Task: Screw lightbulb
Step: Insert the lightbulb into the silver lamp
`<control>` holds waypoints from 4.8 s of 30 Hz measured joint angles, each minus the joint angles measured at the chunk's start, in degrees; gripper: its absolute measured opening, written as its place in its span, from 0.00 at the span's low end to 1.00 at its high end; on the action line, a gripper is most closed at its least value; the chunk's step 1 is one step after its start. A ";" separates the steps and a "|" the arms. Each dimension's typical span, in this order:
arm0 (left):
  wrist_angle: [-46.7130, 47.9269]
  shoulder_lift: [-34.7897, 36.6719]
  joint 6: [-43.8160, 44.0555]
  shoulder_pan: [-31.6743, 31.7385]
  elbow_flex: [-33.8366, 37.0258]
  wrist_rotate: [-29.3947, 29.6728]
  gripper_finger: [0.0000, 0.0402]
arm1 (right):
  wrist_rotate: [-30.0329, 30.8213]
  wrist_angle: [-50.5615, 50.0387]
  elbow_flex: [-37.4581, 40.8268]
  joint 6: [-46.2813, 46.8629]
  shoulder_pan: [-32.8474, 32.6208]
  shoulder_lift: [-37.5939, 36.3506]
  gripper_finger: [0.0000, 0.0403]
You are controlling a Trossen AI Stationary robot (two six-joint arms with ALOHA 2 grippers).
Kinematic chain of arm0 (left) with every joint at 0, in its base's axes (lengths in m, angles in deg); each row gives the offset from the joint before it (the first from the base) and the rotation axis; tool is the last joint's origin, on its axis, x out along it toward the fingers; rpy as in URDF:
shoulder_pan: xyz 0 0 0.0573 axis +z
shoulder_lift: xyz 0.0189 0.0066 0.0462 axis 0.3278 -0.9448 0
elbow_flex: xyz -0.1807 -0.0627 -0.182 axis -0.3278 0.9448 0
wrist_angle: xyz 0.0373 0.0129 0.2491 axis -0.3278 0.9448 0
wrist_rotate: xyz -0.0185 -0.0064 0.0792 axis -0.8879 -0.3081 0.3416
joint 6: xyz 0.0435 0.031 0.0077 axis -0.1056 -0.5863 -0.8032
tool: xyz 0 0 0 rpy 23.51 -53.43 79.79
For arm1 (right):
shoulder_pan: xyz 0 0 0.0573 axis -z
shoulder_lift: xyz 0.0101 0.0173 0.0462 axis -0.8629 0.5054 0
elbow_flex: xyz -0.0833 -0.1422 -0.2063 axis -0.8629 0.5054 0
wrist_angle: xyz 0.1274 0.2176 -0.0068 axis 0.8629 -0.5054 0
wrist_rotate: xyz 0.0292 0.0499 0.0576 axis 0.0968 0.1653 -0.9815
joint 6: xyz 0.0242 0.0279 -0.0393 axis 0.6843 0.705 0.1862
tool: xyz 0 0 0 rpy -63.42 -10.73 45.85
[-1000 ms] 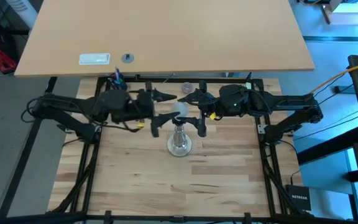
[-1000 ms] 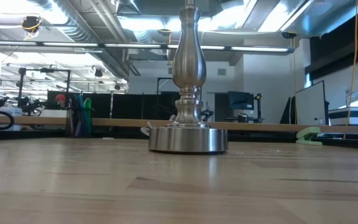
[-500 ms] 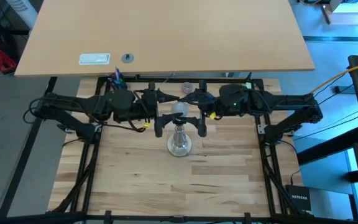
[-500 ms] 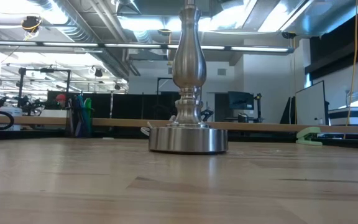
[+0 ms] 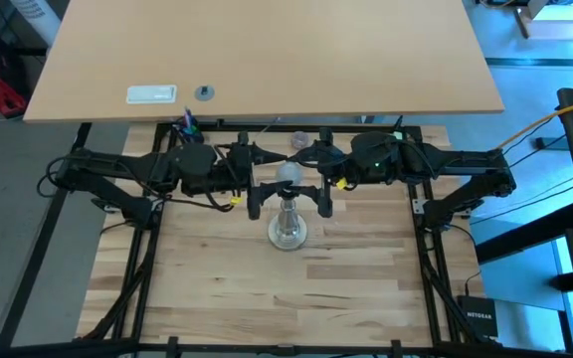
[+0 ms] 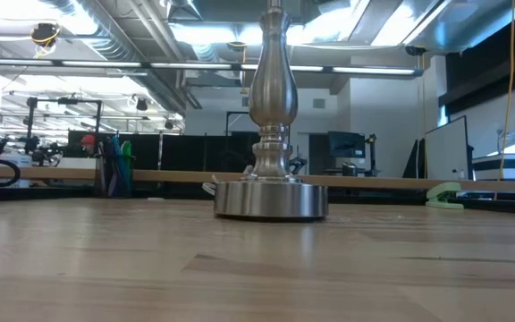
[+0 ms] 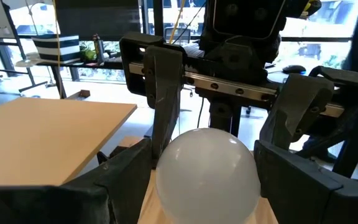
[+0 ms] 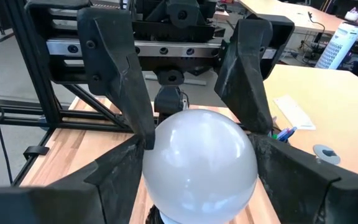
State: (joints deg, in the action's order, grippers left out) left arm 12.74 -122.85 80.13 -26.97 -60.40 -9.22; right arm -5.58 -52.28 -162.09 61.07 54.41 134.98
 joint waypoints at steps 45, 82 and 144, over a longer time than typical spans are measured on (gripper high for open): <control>0.22 0.02 0.49 -0.34 0.20 -0.10 0.66 | -5.43 -4.44 -2.14 0.20 -0.07 -2.85 0.72; 1.77 0.15 1.36 -2.34 0.07 -0.61 0.66 | -5.63 20.18 19.17 1.66 0.02 -3.58 0.67; 16.59 -6.56 -0.01 0.57 -13.55 -5.06 0.71 | -4.09 19.02 19.12 -0.65 0.02 -3.34 0.39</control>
State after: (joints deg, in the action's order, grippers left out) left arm 29.33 -129.41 80.12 -26.40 -73.95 -14.29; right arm -9.67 -33.26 -142.97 60.41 54.43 131.63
